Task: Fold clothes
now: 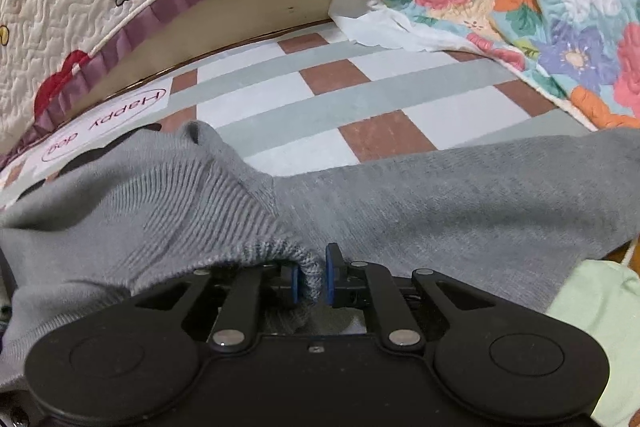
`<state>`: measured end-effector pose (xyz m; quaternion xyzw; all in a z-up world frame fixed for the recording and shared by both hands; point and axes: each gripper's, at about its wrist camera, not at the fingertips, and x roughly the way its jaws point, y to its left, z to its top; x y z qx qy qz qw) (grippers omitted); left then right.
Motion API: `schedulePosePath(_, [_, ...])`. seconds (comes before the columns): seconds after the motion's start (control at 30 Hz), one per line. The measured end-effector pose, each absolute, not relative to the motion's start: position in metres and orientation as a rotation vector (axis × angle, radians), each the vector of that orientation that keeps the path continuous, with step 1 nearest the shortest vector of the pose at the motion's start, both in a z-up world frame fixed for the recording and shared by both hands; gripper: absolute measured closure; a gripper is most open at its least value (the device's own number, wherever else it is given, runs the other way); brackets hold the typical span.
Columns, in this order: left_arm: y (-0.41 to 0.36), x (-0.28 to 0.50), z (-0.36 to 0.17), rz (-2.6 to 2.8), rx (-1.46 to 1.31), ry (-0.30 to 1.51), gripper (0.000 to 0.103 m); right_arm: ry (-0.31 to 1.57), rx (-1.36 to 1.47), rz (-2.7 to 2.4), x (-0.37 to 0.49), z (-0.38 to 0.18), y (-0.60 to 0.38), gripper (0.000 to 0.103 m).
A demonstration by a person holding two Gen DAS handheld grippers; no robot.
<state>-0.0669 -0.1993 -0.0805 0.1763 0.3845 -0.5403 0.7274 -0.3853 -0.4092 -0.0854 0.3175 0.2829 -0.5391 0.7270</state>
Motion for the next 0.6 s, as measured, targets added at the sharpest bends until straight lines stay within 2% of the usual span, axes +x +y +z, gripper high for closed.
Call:
schedulePosePath(0.1, [-0.186, -0.056, -0.067, -1.181, 0.309, 0.802, 0.097, 0.621, 0.693, -1.169, -0.384, -0.084, -0.414, 0.089])
schedulePosePath(0.17, [-0.177, -0.049, -0.058, -1.173, 0.255, 0.771, 0.097, 0.622, 0.675, -1.161, -0.383, -0.083, -0.415, 0.077])
schedulePosePath(0.2, [-0.172, -0.045, -0.053, -1.169, 0.229, 0.755, 0.097, 0.627, 0.661, -1.156, -0.382, -0.082, -0.415, 0.074])
schedulePosePath(0.33, [-0.158, -0.032, -0.039, -1.155, 0.145, 0.704, 0.097, 0.703, 0.578, -1.095, -0.376, -0.082, -0.413, 0.073])
schedulePosePath(0.4, [-0.159, -0.031, -0.044, -1.162, 0.165, 0.712, 0.097, 0.735, 0.601, -1.051, -0.375, -0.083, -0.416, 0.077])
schedulePosePath(0.43, [-0.16, -0.031, -0.046, -1.165, 0.175, 0.716, 0.097, 0.75, 0.617, -1.029, -0.374, -0.084, -0.417, 0.097])
schedulePosePath(0.5, [-0.176, -0.022, -0.039, -1.201, 0.237, 0.675, 0.097, 0.701, 0.784, -1.012, -0.369, -0.072, -0.439, 0.097])
schedulePosePath(0.6, [-0.226, 0.017, -0.004, -1.223, 0.367, 0.521, 0.098, 0.544, 0.9, -0.964, -0.331, -0.019, -0.513, 0.096])
